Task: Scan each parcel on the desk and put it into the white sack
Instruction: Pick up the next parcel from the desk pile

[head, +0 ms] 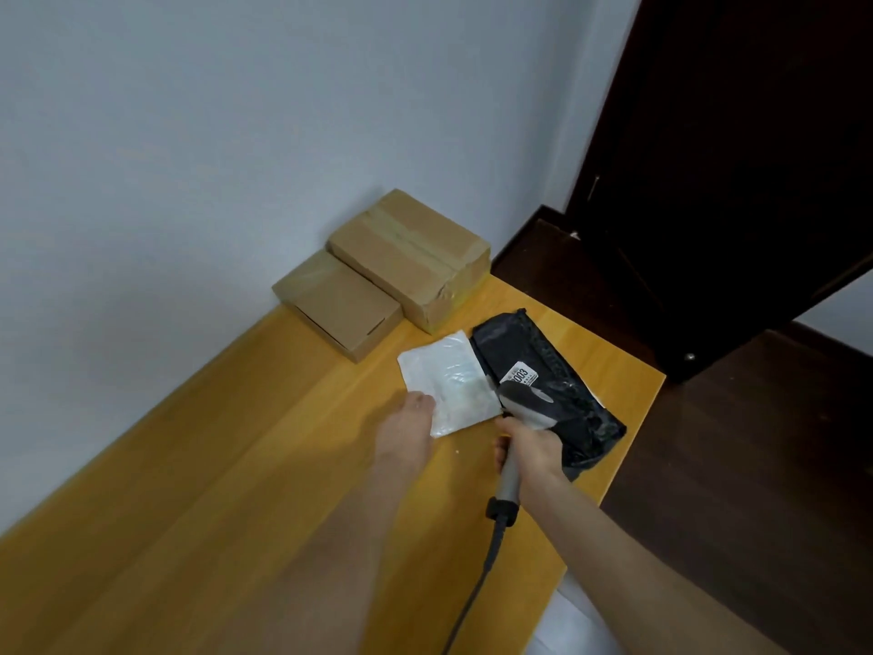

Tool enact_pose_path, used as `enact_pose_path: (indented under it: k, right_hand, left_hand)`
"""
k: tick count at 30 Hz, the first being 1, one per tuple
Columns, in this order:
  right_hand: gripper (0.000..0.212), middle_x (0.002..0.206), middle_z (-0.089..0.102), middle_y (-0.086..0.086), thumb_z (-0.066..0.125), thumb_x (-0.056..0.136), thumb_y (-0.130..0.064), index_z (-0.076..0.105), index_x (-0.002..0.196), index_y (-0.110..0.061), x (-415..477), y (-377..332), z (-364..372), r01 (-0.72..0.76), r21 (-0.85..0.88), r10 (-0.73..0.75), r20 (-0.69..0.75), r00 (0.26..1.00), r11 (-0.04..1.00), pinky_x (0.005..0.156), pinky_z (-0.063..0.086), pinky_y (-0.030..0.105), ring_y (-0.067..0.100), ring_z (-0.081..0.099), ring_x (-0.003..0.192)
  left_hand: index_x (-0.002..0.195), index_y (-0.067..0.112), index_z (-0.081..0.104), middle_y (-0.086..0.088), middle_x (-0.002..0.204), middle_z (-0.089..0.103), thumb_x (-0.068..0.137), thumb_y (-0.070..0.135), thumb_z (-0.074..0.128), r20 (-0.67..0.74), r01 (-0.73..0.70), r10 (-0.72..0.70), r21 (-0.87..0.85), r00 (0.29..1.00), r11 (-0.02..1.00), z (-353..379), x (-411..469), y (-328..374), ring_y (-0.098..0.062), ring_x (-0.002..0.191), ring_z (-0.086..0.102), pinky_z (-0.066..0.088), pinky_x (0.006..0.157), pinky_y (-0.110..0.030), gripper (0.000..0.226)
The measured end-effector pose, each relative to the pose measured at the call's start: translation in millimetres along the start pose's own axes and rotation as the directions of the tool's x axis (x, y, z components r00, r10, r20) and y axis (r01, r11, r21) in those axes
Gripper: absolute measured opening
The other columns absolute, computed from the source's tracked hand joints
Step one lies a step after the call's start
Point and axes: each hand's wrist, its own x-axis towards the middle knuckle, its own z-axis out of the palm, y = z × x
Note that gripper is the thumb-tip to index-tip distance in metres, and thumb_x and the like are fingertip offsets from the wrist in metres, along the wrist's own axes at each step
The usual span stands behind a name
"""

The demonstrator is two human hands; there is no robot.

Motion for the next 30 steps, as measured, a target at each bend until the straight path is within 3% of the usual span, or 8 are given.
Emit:
enact_pose_path:
  k: [5,8,10,12,15,18,24,30]
  right_hand:
    - [0.021,0.057,0.057,0.011,0.067,0.086,-0.006,0.059,0.067,-0.001,-6.4,-5.8,-4.5,0.025,-0.011,-0.024,0.039,0.999,1.0,0.05,0.043,0.03,0.019,0.048,0.046]
    - [0.02,0.057,0.058,0.01,0.067,0.087,-0.008,0.06,0.07,-0.001,-19.3,-10.4,-15.7,0.035,0.013,-0.036,0.082,0.996,0.999,0.048,0.043,0.028,0.017,0.049,0.044]
    - [0.017,0.058,0.059,0.009,0.068,0.087,-0.009,0.061,0.074,0.0,-31.6,-14.1,-23.7,0.051,0.045,-0.056,0.12,0.991,0.998,0.047,0.044,0.027,0.015,0.05,0.043]
    - [0.016,0.062,0.06,0.01,0.069,0.087,-0.01,0.062,0.077,0.0,-46.5,-16.3,-32.7,0.076,0.063,-0.085,0.161,0.983,0.995,0.05,0.045,0.029,0.017,0.051,0.048]
    - [0.011,0.073,0.062,0.01,0.071,0.086,-0.008,0.062,0.088,-0.001,-74.1,-16.3,-50.2,0.121,0.08,-0.136,0.233,0.963,0.989,0.053,0.048,0.032,0.019,0.057,0.058]
    - [0.019,0.081,0.063,0.009,0.073,0.084,-0.006,0.062,0.099,-0.005,-102.6,-13.7,-63.3,0.151,0.091,-0.173,0.313,0.934,0.984,0.056,0.049,0.03,0.019,0.061,0.066]
    - [0.014,0.062,0.062,0.009,0.074,0.081,-0.005,0.061,0.085,-0.002,-162.1,12.1,-62.0,0.179,-0.028,-0.137,0.527,0.839,0.983,0.049,0.049,0.026,0.016,0.055,0.049]
    - [0.019,0.056,0.051,0.01,0.069,0.081,0.004,0.055,0.072,-0.005,-225.0,63.8,-32.3,0.23,-0.176,-0.068,0.635,0.769,0.957,0.051,0.042,0.031,0.02,0.047,0.048]
  left_hand:
    - [0.099,0.016,0.061,-0.001,0.106,0.059,0.092,0.007,0.05,-0.061,0.02,-0.016,0.07,0.998,0.997,-8.9,-3.6,4.4,-0.021,0.086,0.062,0.053,0.069,-0.034,0.017]
    - [0.097,0.019,0.062,0.007,0.101,0.059,0.093,0.016,0.052,-0.192,0.085,-0.126,-0.209,0.973,0.974,-21.7,-14.1,6.5,-0.016,0.089,0.059,0.05,0.069,-0.032,0.011]
    - [0.091,0.018,0.063,0.009,0.098,0.06,0.089,0.017,0.057,-0.224,0.134,-0.287,-0.522,0.932,0.842,-45.3,-26.2,7.7,-0.013,0.09,0.058,0.047,0.075,-0.029,0.006]
    - [0.079,0.016,0.06,0.004,0.086,0.06,0.086,0.011,0.057,-0.137,0.154,-0.399,-0.773,0.907,0.616,-70.0,-41.5,5.8,-0.015,0.084,0.055,0.043,0.075,-0.027,0.008]
    - [0.075,0.01,0.055,-0.007,0.075,0.054,0.087,0.008,0.053,0.053,0.2,-0.486,-0.946,0.872,0.257,-99.2,-81.1,-0.2,-0.022,0.075,0.053,0.046,0.066,-0.03,0.012]
    - [0.082,0.003,0.052,-0.012,0.073,0.055,0.087,0.003,0.049,0.187,0.179,-0.459,-0.982,0.869,-0.06,-117.3,-136.5,-4.0,-0.02,0.06,0.06,0.055,0.058,-0.033,0.006]
    - [0.078,0.005,0.054,-0.01,0.074,0.067,0.09,0.005,0.046,0.225,0.132,-0.43,-0.963,0.874,-0.235,-143.7,-238.7,-5.3,-0.021,0.062,0.066,0.056,0.055,-0.029,0.014]
    - [0.087,0.003,0.047,-0.017,0.095,0.069,0.098,0.001,0.04,0.097,-0.068,-0.558,-0.961,0.824,-0.267,-146.7,-318.2,-11.8,-0.023,0.076,0.07,0.058,0.056,-0.029,0.014]
